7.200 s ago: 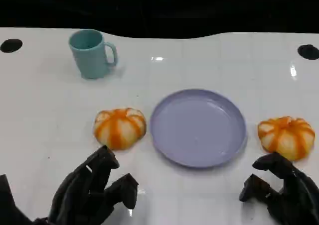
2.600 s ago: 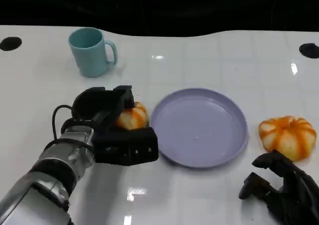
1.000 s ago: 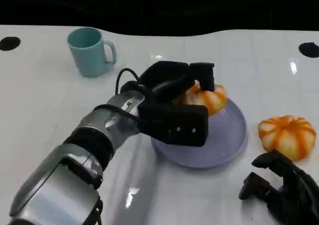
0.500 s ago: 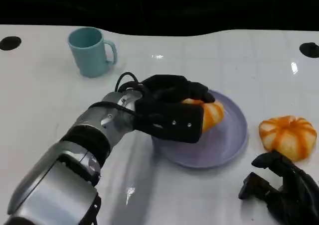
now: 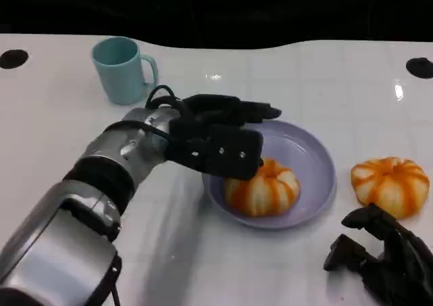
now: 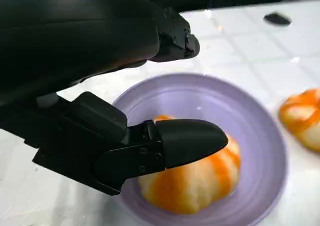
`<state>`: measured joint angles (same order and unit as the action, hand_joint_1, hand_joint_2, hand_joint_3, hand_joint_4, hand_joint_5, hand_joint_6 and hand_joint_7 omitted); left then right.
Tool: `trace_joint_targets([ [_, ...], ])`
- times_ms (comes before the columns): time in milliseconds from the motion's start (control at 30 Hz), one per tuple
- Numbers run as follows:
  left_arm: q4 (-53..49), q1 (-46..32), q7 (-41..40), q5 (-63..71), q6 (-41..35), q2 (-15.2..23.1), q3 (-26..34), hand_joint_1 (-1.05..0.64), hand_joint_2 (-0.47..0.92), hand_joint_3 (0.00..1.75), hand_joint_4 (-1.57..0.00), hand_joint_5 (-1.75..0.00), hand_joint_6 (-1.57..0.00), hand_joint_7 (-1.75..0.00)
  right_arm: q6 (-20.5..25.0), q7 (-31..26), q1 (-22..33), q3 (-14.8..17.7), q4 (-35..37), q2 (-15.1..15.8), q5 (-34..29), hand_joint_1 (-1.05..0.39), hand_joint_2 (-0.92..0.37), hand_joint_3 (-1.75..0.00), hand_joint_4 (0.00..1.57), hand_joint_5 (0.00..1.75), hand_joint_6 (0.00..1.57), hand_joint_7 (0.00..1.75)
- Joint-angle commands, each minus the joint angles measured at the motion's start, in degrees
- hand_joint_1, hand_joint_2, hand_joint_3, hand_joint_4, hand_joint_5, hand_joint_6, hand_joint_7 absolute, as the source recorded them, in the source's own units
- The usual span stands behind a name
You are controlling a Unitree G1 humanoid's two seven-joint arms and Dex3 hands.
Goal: Grasp the bread from the table and place it into the plate.
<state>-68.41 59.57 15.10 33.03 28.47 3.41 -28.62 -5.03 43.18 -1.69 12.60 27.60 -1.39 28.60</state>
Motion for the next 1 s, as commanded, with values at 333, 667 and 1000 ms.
trace_joint_targets([
  [333,6.01,-8.37,9.31,-15.29,5.69,2.80,10.82,-0.91,0.92,0.56,-0.15,-0.19,-0.22,-0.05,1.26,0.04,0.55,0.46,-1.02,0.92,0.53,-0.52,-0.92,-0.18,0.68,1.45,0.58,1.17],
  [667,8.42,-11.99,15.98,-23.53,5.58,1.83,16.19,-0.83,0.92,0.47,-0.25,-0.28,-0.31,-0.08,0.98,-0.14,0.77,0.37,-1.36,0.90,0.29,-0.52,-0.92,-0.19,0.68,1.45,0.57,1.19],
  [1000,37.12,-38.82,19.53,-51.43,-12.42,-2.06,26.02,-0.68,0.92,0.41,-0.55,-1.05,-0.59,-0.68,0.70,-0.86,1.34,0.18,-2.58,0.68,-0.07,-0.51,-0.92,-0.23,0.68,1.47,0.56,1.20],
])
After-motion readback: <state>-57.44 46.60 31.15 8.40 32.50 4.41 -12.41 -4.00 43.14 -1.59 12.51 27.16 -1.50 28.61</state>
